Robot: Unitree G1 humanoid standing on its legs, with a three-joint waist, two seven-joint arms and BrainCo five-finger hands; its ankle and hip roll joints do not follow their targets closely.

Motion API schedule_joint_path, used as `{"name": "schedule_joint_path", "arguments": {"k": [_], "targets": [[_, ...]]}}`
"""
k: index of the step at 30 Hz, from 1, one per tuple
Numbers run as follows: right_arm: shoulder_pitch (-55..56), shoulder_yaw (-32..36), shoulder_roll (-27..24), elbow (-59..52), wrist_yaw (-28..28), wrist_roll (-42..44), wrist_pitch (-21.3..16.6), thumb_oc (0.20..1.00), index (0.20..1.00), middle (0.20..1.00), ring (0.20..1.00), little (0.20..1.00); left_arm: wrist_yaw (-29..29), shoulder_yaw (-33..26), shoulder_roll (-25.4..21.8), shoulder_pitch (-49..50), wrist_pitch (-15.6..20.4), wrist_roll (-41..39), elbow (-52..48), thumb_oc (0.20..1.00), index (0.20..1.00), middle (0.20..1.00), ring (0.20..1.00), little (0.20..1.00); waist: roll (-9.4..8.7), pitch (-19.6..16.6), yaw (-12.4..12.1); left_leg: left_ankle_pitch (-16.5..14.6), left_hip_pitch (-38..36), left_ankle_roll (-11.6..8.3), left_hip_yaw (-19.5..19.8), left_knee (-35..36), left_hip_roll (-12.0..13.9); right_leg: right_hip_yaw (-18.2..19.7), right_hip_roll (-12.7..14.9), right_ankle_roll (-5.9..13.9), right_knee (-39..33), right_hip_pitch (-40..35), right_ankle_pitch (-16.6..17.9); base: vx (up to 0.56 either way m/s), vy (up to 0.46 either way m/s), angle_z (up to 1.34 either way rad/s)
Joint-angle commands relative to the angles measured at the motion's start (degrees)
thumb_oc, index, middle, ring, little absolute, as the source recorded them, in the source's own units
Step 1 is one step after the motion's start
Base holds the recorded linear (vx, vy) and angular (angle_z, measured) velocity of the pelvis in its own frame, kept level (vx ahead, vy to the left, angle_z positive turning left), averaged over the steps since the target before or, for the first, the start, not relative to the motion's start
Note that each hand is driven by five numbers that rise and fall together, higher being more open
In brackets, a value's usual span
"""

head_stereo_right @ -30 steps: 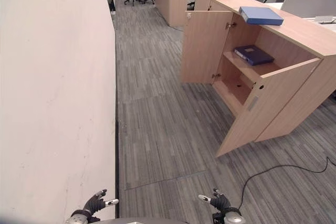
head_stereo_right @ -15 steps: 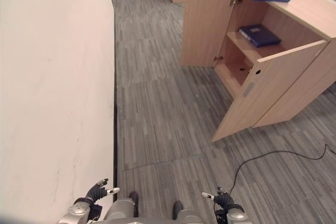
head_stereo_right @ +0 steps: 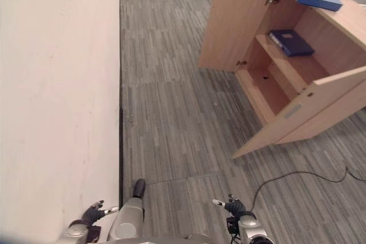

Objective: Put the empty folder in the office cabinet

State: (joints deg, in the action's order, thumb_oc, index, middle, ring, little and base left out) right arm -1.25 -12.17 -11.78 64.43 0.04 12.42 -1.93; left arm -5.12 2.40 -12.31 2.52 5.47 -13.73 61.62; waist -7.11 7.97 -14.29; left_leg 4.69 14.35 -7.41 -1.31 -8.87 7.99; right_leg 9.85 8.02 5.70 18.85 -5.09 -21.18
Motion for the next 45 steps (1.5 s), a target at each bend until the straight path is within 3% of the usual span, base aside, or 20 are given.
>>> {"name": "schedule_joint_path", "arguments": {"k": [1, 3, 4, 7, 8, 11, 12, 13, 19, 21, 22, 23, 24, 25, 27, 29, 31, 35, 41, 45], "targets": [[-4.5, 0.5, -5.1, -5.9, -0.3, 2.2, -2.2, 1.0, 1.0, 1.0, 1.0, 1.0, 2.7, 5.1, -9.7, -2.9, 1.1, 4.8, -3.1, 1.0, 1.0, 1.0, 1.0, 1.0, 3.77, 1.8, 3.7, 2.8, 3.9, 5.86, -0.1, 4.0, -1.8, -2.8, -2.6, 7.9, 12.5, -3.1, 30.4, 0.33, 0.271, 0.22], [-4.8, 0.6, -5.1, -6.3, -0.4, 2.2, -2.2, 1.0, 1.0, 1.0, 1.0, 1.0, 2.6, 5.2, -9.7, -3.0, 1.1, 4.7, -3.4, 1.0, 1.0, 1.0, 1.0, 1.0, 4.99, 2.5, 4.6, 1.9, 1.8, 6.84, 0.2, 4.5, -1.8, -3.9, -4.0, 8.07, 17.5, 0.5, 29.4, 0.47, 0.34, 0.29], [-4.4, 1.2, -5.0, -7.4, -0.3, 2.6, -2.5, 1.0, 1.0, 1.0, 1.0, 1.0, 2.7, 5.2, -9.6, -3.1, 1.2, 4.6, -3.7, 1.0, 1.0, 1.0, 1.0, 1.0, 7.96, 4.5, 8.9, -1.2, -7.5, 8.27, 2.1, 7.0, -3.9, -8.3, -7.3, 6.13, 21.4, 10.8, 21.5, 0.74, 0.425, 0.29], [-3.8, 1.7, -5.4, -7.9, -0.5, 3.0, -2.7, 1.0, 1.0, 1.0, 1.0, 1.0, 2.9, 5.4, -9.4, -3.1, 1.2, 4.8, -4.7, 1.0, 1.0, 1.0, 1.0, 1.0, 8.54, 5.2, 10.5, -2.7, -11.6, 8.0, 2.4, 8.4, -4.6, -13.0, -5.6, 4.88, 13.1, 12.6, 17.6, 0.54, 0.128, 0.4], [-3.7, 2.3, -5.9, -7.6, -0.7, 3.2, -2.6, 1.0, 1.0, 1.0, 1.0, 1.0, 3.1, 6.1, -9.2, -3.2, 1.4, 5.3, -5.4, 1.0, 1.0, 1.0, 1.0, 1.0, 8.5, 4.7, 11.7, -4.2, -14.5, 7.45, 2.8, 9.9, -5.7, -15.1, -4.5, 3.49, 3.4, 15.4, 17.2, 0.54, -0.058, 0.19], [-2.9, 3.2, -6.4, -6.2, -0.9, 3.3, -2.3, 1.0, 1.0, 1.0, 1.0, 1.0, 3.2, 6.6, -8.7, -4.1, 1.7, 6.3, -6.1, 1.0, 1.0, 1.0, 1.0, 1.0, 8.42, 4.7, 14.5, -8.1, -21.5, 6.49, 4.8, 12.5, -6.9, -15.9, -3.0, 3.75, -11.9, 17.0, 21.6, 0.5, -0.075, 0.37], [-2.9, 3.2, -6.4, -6.2, -0.9, 3.3, -2.3, 1.0, 1.0, 1.0, 1.0, 1.0, 3.2, 6.6, -8.6, -4.1, 1.7, 6.3, -6.1, 1.0, 1.0, 1.0, 1.0, 1.0, 8.48, 4.8, 14.5, -8.1, -21.6, 6.48, 4.8, 12.6, -6.9, -15.9, -3.1, 3.74, -12.0, 16.8, 21.6, 0.75, -0.177, 0.53], [-2.2, 4.2, -6.2, -5.1, -1.0, 2.9, -1.9, 1.0, 1.0, 1.0, 1.0, 1.0, 3.1, 6.6, -8.1, -5.0, 1.8, 7.1, -6.1, 1.0, 1.0, 1.0, 1.0, 1.0, 8.65, 4.4, 16.3, -11.1, -25.7, 5.4, 5.4, 13.1, -6.3, -18.0, -0.6, 5.1, -17.8, 20.4, 25.2, 0.41, -0.107, 0.34], [1.0, 6.1, -7.0, -3.3, -0.5, 1.7, -1.2, 1.0, 1.0, 1.0, 1.0, 1.0, 3.6, 7.1, -7.2, -3.7, 2.3, 8.2, -7.0, 1.0, 1.0, 1.0, 1.0, 1.0, 9.33, 2.7, 19.2, -17.4, -33.2, 3.2, 4.5, 11.0, -4.2, -23.8, 3.4, 5.88, -19.4, 20.2, 29.4, 0.54, -0.199, 0.12], [1.4, 6.6, -8.0, -2.9, -0.4, 1.6, -1.1, 1.0, 1.0, 1.0, 1.0, 1.0, 3.9, 7.3, -6.3, -2.9, 2.3, 8.1, -7.6, 1.0, 1.0, 1.0, 1.0, 1.0, 11.03, 2.0, 20.3, -16.5, -33.6, 1.7, 3.1, 7.6, -2.4, -25.9, 2.9, 5.1, -18.9, 18.4, 30.2, 0.49, -0.19, -0.06], [1.6, 7.0, -8.8, -2.0, -0.3, 1.7, -1.1, 1.0, 1.0, 1.0, 1.0, 1.0, 4.0, 7.3, -5.6, -2.7, 2.4, 8.0, -7.6, 1.0, 1.0, 1.0, 1.0, 1.0, 12.55, 1.4, 21.3, -12.2, -31.9, -0.64, 1.5, 1.1, -0.8, -25.8, 1.6, 3.96, -19.6, 16.1, 29.2, 0.27, -0.133, -0.15], [1.6, 7.0, -8.8, -2.0, -0.3, 1.7, -1.2, 1.0, 1.0, 1.0, 1.0, 1.0, 4.0, 7.3, -5.6, -2.7, 2.4, 8.0, -7.5, 1.0, 1.0, 1.0, 1.0, 1.0, 12.69, 1.4, 21.3, -12.4, -31.8, -0.75, 1.6, 0.8, -0.7, -25.9, 1.4, 3.9, -19.7, 16.1, 29.2, 0.45, -0.284, -0.27], [0.9, 7.5, -9.6, -1.2, -0.8, 2.5, -1.2, 1.0, 1.0, 1.0, 1.0, 1.0, 3.9, 7.3, -5.3, -2.8, 2.2, 6.1, -8.0, 1.0, 1.0, 1.0, 1.0, 1.0, 12.87, 2.7, 21.2, -3.9, -25.1, -3.25, 1.3, -14.1, -0.1, -25.8, 0.6, 2.02, -20.7, 12.5, 27.6, 0.18, -0.159, -0.31], [0.9, 7.5, -9.6, -1.2, -0.8, 2.5, -1.2, 1.0, 1.0, 1.0, 1.0, 1.0, 3.9, 7.3, -5.3, -2.9, 2.2, 6.1, -8.0, 1.0, 1.0, 1.0, 1.0, 1.0, 12.57, 2.5, 21.4, -3.6, -24.8, -3.2, 1.5, -14.0, -0.5, -25.9, 1.0, 2.04, -20.6, 12.7, 27.7, 0.27, -0.23, -0.51], [0.3, 7.8, -10.4, -1.5, -1.3, 3.5, -1.4, 1.0, 1.0, 1.0, 1.0, 1.0, 3.7, 6.8, -5.3, -2.9, 2.2, 4.5, -9.3, 1.0, 1.0, 1.0, 1.0, 1.0, 10.9, 4.5, 21.3, 1.2, -20.9, -4.33, -0.2, -25.7, -1.2, -24.8, 1.2, -0.35, -20.4, 10.1, 25.7, 0.26, -0.185, -0.66], [-0.5, 7.6, -11.0, -0.7, -1.3, 3.7, -1.0, 1.0, 1.0, 1.0, 1.0, 1.0, 3.3, 6.1, -5.6, -3.0, 2.0, 4.0, -8.8, 1.0, 1.0, 1.0, 1.0, 1.0, 8.95, 5.4, 20.1, 1.8, -17.9, -3.43, -4.5, -31.2, -0.7, -22.0, 0.4, -2.05, -20.0, 6.7, 22.5, 0.41, -0.204, -0.73], [-0.5, 7.6, -11.1, -0.6, -1.4, 3.6, -0.8, 1.0, 1.0, 1.0, 1.0, 1.0, 3.3, 6.2, -5.4, -2.9, 2.0, 3.9, -8.8, 1.0, 1.0, 1.0, 1.0, 1.0, 8.9, 5.9, 19.0, 0.1, -15.7, -2.66, -4.6, -32.7, -1.3, -20.3, -0.3, -2.47, -19.7, 5.4, 21.4, 0.38, -0.08, -1.17], [0.7, 8.1, -11.1, -0.3, -1.2, 4.6, -1.0, 1.0, 1.0, 1.0, 1.0, 1.0, 3.3, 6.1, -5.3, -2.0, 2.1, 3.9, -8.5, 1.0, 1.0, 1.0, 1.0, 1.0, 8.17, 6.2, 16.6, 0.4, -7.7, -0.82, -4.2, -25.1, -0.3, -15.4, -0.8, -2.44, -18.8, 0.1, 18.0, 0.38, 0.013, -0.84], [3.4, 9.4, -11.3, 0.8, -1.1, 5.7, -1.3, 1.0, 1.0, 1.0, 1.0, 1.0, 3.8, 7.5, -5.3, -1.6, 1.6, 4.4, -8.7, 1.0, 1.0, 1.0, 1.0, 1.0, 11.75, 7.6, 15.2, 6.4, -7.2, -1.29, 3.2, 5.4, 6.1, -8.1, -4.0, -1.82, -10.7, -4.7, 8.5, 0.41, 0.161, -0.66], [3.9, 9.2, -10.8, 1.1, -1.0, 5.9, -1.4, 1.0, 1.0, 1.0, 1.0, 1.0, 3.7, 7.3, -5.2, -1.6, 1.5, 4.5, -7.7, 1.0, 1.0, 1.0, 1.0, 1.0, 11.44, 7.6, 14.6, 6.6, -4.4, -1.17, 8.6, 10.6, 6.7, -1.7, -5.4, -2.38, -7.7, -6.1, 5.4, 0.41, 0.105, -0.57]]}}
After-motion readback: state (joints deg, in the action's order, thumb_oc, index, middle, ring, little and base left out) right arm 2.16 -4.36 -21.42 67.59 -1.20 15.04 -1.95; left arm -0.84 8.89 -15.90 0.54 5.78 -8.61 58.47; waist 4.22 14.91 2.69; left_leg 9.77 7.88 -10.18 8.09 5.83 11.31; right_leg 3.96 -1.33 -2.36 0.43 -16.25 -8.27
